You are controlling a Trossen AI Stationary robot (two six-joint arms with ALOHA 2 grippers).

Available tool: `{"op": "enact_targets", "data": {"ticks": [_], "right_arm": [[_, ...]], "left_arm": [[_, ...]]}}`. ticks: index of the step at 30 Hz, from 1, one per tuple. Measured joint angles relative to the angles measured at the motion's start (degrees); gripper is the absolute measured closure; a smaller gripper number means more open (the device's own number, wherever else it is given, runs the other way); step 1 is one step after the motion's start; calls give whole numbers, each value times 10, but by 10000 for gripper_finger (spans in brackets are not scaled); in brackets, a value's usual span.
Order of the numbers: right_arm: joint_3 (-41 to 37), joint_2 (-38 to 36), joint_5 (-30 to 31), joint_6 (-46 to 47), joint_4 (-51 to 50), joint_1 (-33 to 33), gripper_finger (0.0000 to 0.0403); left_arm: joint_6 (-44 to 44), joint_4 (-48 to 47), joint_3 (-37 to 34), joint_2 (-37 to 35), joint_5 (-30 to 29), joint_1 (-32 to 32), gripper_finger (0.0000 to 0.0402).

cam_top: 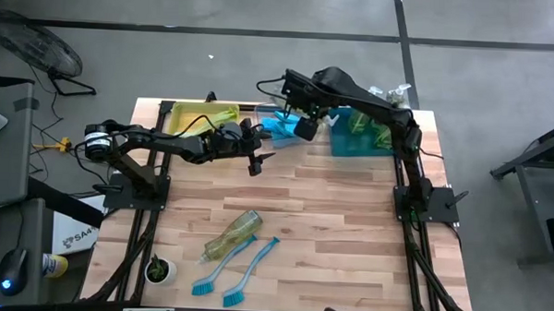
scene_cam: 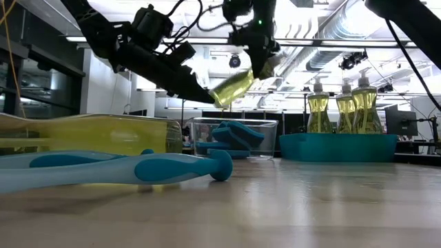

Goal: Pick & Place Kitchen Sink Supplies
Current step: Put the dish soap into the blue bin

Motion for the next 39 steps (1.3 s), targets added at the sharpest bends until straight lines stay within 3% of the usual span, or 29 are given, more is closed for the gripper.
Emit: {"op": "enact_targets", "data": {"ticks": [7, 15, 26, 33, 39], "right_arm": [[41, -2, 0, -16, 1, 7, 138], [-7, -57, 1, -10, 0, 1, 138], [-199, -219, -1, 73, 0, -18, 138], [-322, -296, -42, 102, 2, -32, 138], [-390, -312, -103, 105, 1, -45, 138]], "left_arm": [[-2, 0, 0, 0, 0, 0, 133], [-3, -2, 0, 0, 0, 0, 133], [-3, -4, 0, 0, 0, 0, 133], [-4, -3, 0, 0, 0, 0, 133], [-10, -2, 0, 0, 0, 0, 133]]}}
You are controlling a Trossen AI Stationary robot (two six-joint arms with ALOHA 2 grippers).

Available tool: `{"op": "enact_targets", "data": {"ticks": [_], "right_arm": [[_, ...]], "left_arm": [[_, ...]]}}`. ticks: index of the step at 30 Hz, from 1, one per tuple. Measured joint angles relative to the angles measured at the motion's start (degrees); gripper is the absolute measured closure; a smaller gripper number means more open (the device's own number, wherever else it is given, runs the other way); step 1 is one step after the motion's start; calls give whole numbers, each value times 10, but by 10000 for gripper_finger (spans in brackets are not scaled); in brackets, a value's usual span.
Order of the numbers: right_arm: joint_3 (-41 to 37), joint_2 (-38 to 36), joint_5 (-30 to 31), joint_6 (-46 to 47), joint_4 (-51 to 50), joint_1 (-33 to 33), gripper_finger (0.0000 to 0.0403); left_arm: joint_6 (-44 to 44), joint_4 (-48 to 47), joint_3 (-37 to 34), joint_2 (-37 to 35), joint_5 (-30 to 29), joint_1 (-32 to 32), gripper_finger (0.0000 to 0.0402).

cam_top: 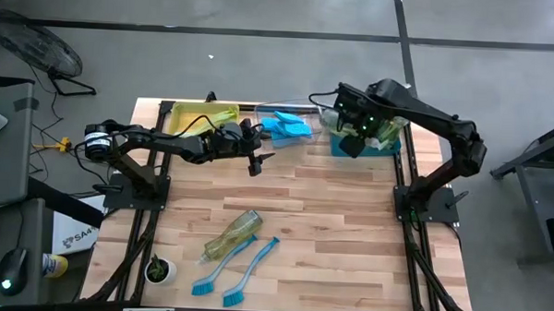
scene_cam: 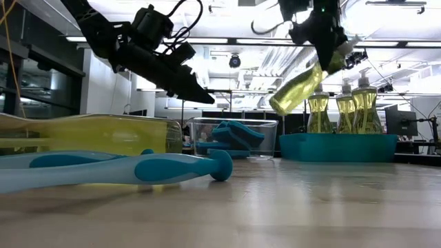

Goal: Pick & Place Kitchen Sink Supplies
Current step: Put the dish soap into the blue bin

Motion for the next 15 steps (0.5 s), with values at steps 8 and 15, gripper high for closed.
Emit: {"op": "enact_targets", "data": {"ticks": [8, 15], "right_arm": [[-71, 1, -17, 29, 0, -32, 138], [-96, 1, -32, 39, 1, -62, 138]], "left_arm": [[-4, 0, 0, 0, 0, 0, 133], [-4, -2, 0, 0, 0, 0, 133]]}}
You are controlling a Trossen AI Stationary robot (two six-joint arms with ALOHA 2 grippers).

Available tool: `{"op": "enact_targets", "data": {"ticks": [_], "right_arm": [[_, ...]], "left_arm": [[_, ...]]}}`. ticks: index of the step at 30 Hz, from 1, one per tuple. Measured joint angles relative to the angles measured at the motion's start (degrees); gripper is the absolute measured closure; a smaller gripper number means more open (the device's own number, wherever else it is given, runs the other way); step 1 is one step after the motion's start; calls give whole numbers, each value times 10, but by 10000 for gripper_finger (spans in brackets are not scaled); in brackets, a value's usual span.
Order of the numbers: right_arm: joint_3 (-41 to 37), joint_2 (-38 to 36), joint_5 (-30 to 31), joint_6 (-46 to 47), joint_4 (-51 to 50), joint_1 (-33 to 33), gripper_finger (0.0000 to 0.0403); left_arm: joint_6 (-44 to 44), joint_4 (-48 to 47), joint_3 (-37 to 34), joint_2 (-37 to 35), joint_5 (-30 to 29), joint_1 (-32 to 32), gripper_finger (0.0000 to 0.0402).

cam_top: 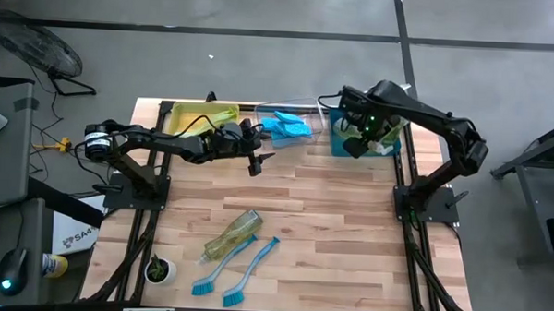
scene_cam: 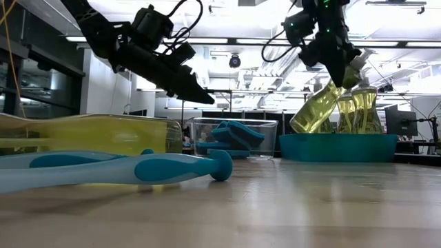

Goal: Pick & Place Kitchen Sink Supplies
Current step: Put the dish soap into the blue bin

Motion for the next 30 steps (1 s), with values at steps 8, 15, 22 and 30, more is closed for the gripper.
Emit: {"op": "enact_targets", "data": {"ticks": [8, 15, 22, 30], "right_arm": [[-8, 0, -40, 11, -1, -30, 138], [-8, 0, -59, 24, -1, -56, 137], [-8, 0, -89, 52, -1, -74, 137], [-8, 0, -171, 81, -1, -93, 137]], "left_arm": [[0, -1, 0, 0, 0, 0, 133], [0, -15, 0, 0, 0, 0, 133], [-2, -14, 0, 0, 0, 0, 133], [-14, -9, 0, 0, 15, 0, 133]]}}
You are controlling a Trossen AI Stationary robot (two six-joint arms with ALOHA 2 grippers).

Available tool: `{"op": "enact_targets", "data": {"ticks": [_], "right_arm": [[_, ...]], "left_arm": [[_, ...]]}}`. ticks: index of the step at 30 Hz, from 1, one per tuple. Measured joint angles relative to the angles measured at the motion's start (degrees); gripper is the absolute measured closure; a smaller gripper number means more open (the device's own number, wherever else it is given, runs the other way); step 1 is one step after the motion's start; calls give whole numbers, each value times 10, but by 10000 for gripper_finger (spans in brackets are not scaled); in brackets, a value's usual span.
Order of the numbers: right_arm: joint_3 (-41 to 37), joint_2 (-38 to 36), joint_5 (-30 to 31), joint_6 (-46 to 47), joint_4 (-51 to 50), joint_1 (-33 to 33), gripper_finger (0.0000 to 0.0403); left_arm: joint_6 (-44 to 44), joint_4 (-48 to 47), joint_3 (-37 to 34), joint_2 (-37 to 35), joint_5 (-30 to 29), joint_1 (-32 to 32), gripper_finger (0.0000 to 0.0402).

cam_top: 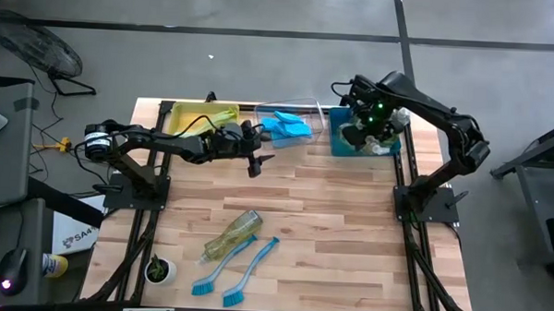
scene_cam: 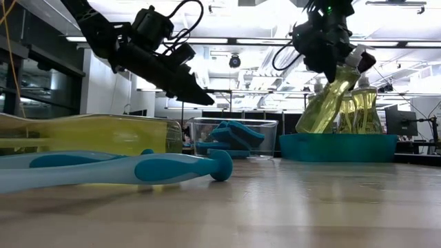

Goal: Pick & Place Kitchen Sink Supplies
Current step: Put the dish soap into the blue bin

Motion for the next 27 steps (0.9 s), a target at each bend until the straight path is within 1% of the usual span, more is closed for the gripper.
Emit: {"op": "enact_targets", "data": {"ticks": [3, 11, 14, 19, 27], "right_arm": [[0, 0, -16, 17, 0, -7, 137], [0, 0, -40, 52, 0, -33, 137], [0, 0, -64, 66, 0, -42, 137], [0, 2, -132, 86, 0, -56, 137], [0, 2, -135, 108, 0, -70, 137]], "left_arm": [[-2, 0, 0, 0, 11, 0, 133], [-4, -15, 0, 0, 11, 0, 133], [-5, -24, 0, 0, 11, 0, 133], [-11, -35, 0, 0, 11, 0, 133], [-17, -45, 0, 0, 11, 0, 133]]}}
